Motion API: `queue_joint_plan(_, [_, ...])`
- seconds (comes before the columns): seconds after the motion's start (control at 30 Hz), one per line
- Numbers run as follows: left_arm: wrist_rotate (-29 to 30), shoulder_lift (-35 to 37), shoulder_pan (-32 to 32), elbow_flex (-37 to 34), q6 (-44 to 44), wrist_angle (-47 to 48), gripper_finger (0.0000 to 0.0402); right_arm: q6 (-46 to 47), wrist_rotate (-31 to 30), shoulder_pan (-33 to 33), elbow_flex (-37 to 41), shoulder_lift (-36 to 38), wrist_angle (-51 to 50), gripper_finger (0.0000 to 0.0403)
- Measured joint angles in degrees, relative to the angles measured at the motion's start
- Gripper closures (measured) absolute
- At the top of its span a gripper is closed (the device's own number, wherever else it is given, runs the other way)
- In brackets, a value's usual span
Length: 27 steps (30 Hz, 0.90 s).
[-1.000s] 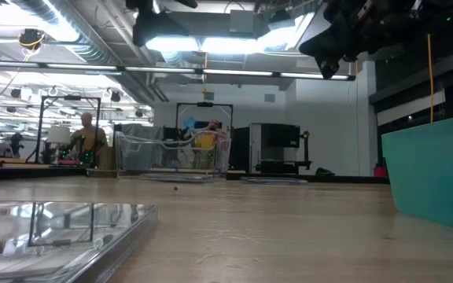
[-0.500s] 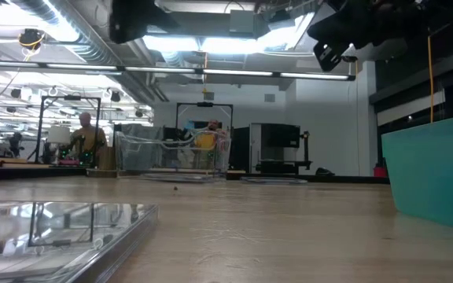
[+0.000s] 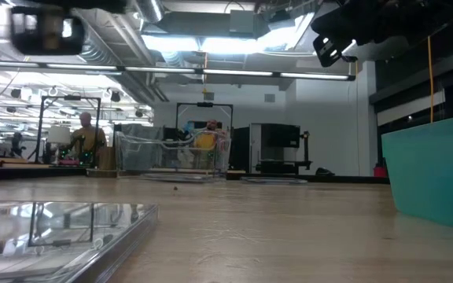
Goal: Pick & place jewel cases by type
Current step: Put the bottom black cd case into the transparent bin
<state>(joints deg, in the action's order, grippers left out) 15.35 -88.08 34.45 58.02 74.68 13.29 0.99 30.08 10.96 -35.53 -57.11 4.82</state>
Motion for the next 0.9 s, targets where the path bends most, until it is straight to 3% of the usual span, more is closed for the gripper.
queue_joint_plan(0.27, [-4.37, -9.09, 6.12, 0.00, 9.28, -4.98, 0.0400, -0.03, -0.03, 0.00, 0.00, -0.01, 0.00, 0.0377])
queue_joint_plan(0.47, [-9.13, -14.03, 7.64, 0.00, 11.62, -6.28, 0.0400, -1.80, -2.10, 0.02, 0.00, -0.01, 0.00, 0.0377])
queue_joint_plan(0.7, [-10.90, -18.43, 5.59, -0.02, 11.06, -5.60, 0.0401, -1.21, -5.11, 0.02, 0.00, -0.01, -0.01, 0.0377])
queue_joint_plan(0.9, [-13.39, -19.31, 0.91, 0.25, 4.92, -4.57, 0.0401, 1.18, -5.12, 0.02, 0.00, -0.01, -0.08, 0.0377])
